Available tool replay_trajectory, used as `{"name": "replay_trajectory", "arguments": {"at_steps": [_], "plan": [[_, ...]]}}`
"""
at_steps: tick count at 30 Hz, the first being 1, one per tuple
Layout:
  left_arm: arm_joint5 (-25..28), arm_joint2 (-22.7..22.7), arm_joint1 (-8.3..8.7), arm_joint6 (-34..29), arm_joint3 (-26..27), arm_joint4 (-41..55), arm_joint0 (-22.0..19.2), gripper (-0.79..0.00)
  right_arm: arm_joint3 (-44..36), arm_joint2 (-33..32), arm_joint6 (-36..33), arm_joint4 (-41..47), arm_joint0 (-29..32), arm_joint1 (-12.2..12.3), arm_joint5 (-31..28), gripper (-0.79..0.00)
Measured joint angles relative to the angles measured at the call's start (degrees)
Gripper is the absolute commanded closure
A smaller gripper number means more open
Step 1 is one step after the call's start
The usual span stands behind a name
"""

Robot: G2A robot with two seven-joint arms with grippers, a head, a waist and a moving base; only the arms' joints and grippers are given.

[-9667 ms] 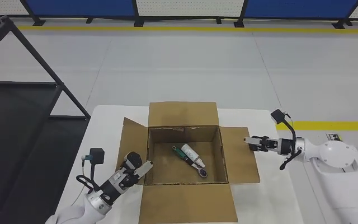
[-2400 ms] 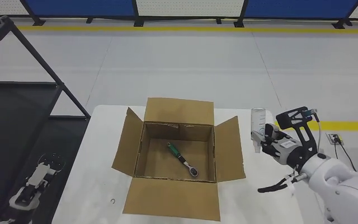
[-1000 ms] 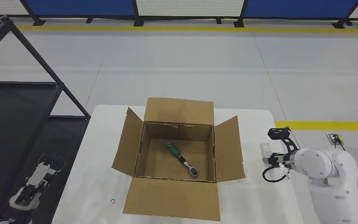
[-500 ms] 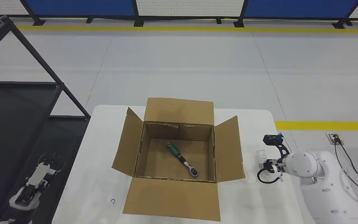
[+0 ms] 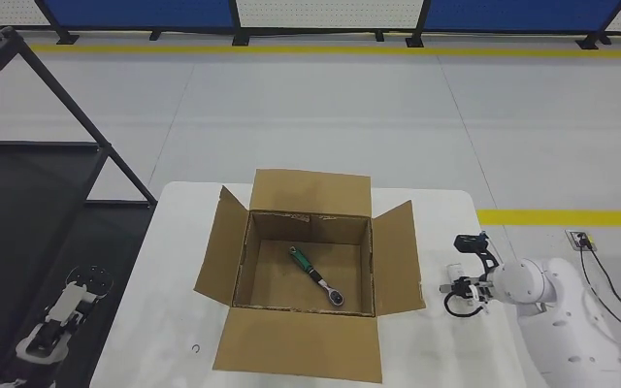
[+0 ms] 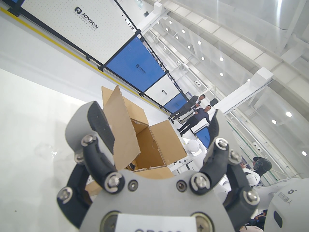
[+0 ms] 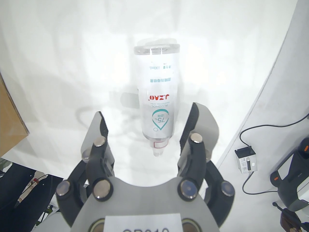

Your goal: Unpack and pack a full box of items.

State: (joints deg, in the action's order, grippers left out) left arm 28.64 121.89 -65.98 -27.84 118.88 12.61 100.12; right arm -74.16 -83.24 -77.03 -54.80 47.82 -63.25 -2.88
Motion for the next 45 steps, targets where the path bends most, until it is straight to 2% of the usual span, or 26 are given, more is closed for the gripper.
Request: {"name": "replay_trajectory", "arguments": {"at_steps": [10, 14, 21, 26, 30, 34, 39, 45], "plan": [[0.0, 0.0, 0.00, 0.0, 0.0, 0.0, 0.0, -0.785, -4.5, -0.8, -0.4, -0.7, 0.9, 0.7, 1.7, -0.785], [0.0, 0.0, 0.00, 0.0, 0.0, 0.0, 0.0, -0.785, -9.0, -2.2, 0.3, -1.7, 0.7, 1.1, 3.3, -0.785], [0.0, 0.0, 0.00, 0.0, 0.0, 0.0, 0.0, -0.785, -25.5, -5.3, -0.1, -3.2, -1.9, 1.9, 5.3, -0.785], [0.0, 0.0, 0.00, 0.0, 0.0, 0.0, 0.0, -0.785, -39.2, -2.3, -1.7, -2.9, -6.8, 1.8, 5.2, -0.785], [-0.5, 0.6, 0.00, 0.7, -0.2, 0.1, -0.3, -0.785, -47.4, 5.3, -3.2, 0.5, -12.6, 1.2, 3.6, -0.785], [-1.0, 3.2, 0.10, 1.0, -1.6, 1.1, -0.6, -0.785, -46.0, 16.7, -4.0, 2.6, -19.5, -0.2, 3.0, -0.785], [-1.1, 7.3, 0.47, -0.9, -4.4, 4.1, -1.4, -0.785, -37.0, 32.7, -3.0, 3.6, -28.0, -3.4, 4.7, -0.785], [-1.2, 10.4, 1.12, -4.6, -7.6, 6.7, -3.0, -0.785, -22.0, 46.4, 0.6, 8.0, -34.7, -8.3, 8.0, -0.785]]}}
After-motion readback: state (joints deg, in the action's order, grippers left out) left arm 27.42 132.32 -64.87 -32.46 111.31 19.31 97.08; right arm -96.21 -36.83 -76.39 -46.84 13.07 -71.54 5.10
